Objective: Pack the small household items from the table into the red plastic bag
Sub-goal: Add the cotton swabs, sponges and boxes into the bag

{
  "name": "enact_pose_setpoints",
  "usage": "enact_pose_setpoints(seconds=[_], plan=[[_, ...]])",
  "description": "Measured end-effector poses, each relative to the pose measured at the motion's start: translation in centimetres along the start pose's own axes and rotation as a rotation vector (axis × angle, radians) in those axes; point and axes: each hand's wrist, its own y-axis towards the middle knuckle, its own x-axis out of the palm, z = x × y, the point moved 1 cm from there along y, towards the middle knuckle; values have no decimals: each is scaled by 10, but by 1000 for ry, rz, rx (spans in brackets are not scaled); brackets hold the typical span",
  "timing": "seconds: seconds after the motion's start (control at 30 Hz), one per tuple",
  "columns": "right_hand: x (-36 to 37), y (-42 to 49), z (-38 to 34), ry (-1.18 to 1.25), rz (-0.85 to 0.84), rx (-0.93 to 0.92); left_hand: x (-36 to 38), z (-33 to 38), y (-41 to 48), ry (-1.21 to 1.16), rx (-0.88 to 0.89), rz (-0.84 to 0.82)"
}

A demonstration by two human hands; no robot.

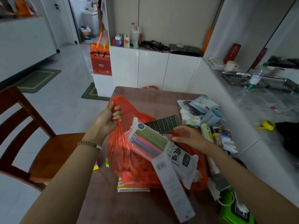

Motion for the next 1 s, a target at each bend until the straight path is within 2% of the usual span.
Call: enact_pose_setpoints(seconds=[0.17,0.3,0.43,0.63,0.77,0.9,1.0], plan=[[-11,-18,30,-37,43,62,4,-9,-3,-6,16,12],[-2,-31,29,-3,66,-5,5,-11,-6,-26,36,17],[18,-53,29,54,-104,-64,3,-14,-11,-2,37,-14],[68,-83,57,143,-252,94,-15,-38,-36,74,-23,-94],[101,-105,87,2,-322,174,-30,-57,-55,209,-57,-93],[119,-113,106,-106,-319,200,-47,-71,-66,229,-59,-51],[132,-120,118,-310,-347,272,-56,-77,-73,250,-96,-56]])
